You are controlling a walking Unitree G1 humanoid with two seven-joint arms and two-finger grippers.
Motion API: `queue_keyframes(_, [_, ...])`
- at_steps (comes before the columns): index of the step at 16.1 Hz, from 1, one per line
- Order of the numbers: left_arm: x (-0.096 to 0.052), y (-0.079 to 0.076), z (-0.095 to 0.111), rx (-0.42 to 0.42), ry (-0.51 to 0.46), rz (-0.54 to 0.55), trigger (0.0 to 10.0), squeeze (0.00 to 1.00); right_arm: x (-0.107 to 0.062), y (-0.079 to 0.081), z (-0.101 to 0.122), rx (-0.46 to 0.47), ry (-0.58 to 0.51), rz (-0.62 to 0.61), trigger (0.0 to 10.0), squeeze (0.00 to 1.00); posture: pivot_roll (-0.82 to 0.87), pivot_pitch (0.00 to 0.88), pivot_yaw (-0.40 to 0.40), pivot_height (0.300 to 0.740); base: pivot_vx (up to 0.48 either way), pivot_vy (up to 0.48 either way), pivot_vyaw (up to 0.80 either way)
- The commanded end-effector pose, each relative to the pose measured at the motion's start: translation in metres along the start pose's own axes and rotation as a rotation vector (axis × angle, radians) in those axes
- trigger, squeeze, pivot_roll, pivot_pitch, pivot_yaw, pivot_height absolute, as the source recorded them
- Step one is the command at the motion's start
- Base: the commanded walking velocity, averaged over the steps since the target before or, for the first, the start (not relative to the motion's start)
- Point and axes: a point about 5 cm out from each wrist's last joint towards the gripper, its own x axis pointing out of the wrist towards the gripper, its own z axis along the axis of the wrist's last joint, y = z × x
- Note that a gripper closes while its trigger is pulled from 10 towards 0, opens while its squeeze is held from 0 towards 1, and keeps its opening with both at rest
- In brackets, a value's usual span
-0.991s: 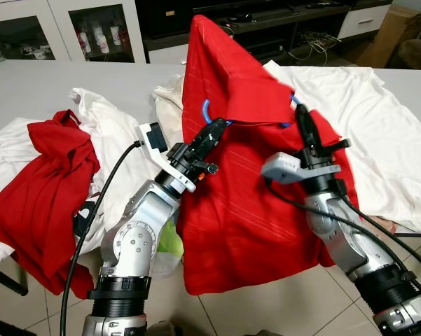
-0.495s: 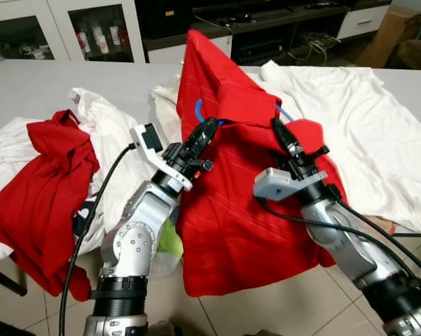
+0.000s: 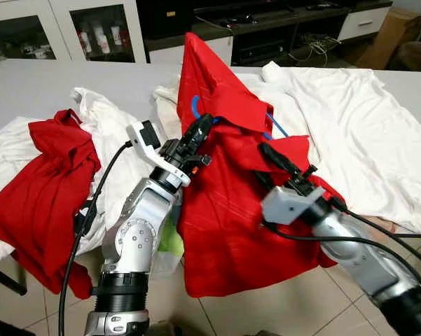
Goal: Hang hanger
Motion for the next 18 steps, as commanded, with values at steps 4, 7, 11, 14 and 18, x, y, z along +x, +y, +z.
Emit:
queue_keyframes(4, [0.004,0.001,0.005,0.031,-0.021,0.004,0.0,0.0,-0.009,-0.026,-0.007,0.04,-0.001,-0.009,10.0,0.0,0.07,0.0,0.01,0.74,0.0,0.0,0.0])
queue_keyframes(7, [0.005,0.0,0.005,0.04,-0.018,0.001,0.0,0.0,-0.008,-0.039,-0.008,0.058,-0.005,-0.033,10.0,0.0,0.07,0.0,0.011,0.74,0.0,0.0,0.0])
queue_keyframes(11, [0.005,-0.001,0.001,0.061,0.001,-0.01,0.0,0.0,0.008,-0.053,0.001,0.081,-0.051,-0.099,10.0,1.0,0.07,0.0,0.011,0.74,0.0,0.0,0.0])
queue_keyframes(14, [0.006,-0.005,-0.003,0.101,0.022,-0.036,0.0,0.0,0.02,-0.05,0.007,0.078,-0.076,-0.078,10.0,0.19,0.08,0.0,0.009,0.74,0.0,0.0,0.0])
queue_keyframes(18, [0.006,-0.006,-0.002,0.127,0.023,-0.042,0.0,0.0,0.022,-0.057,0.01,0.107,-0.103,-0.077,10.0,0.0,0.08,0.0,0.005,0.74,0.0,0.0,0.0])
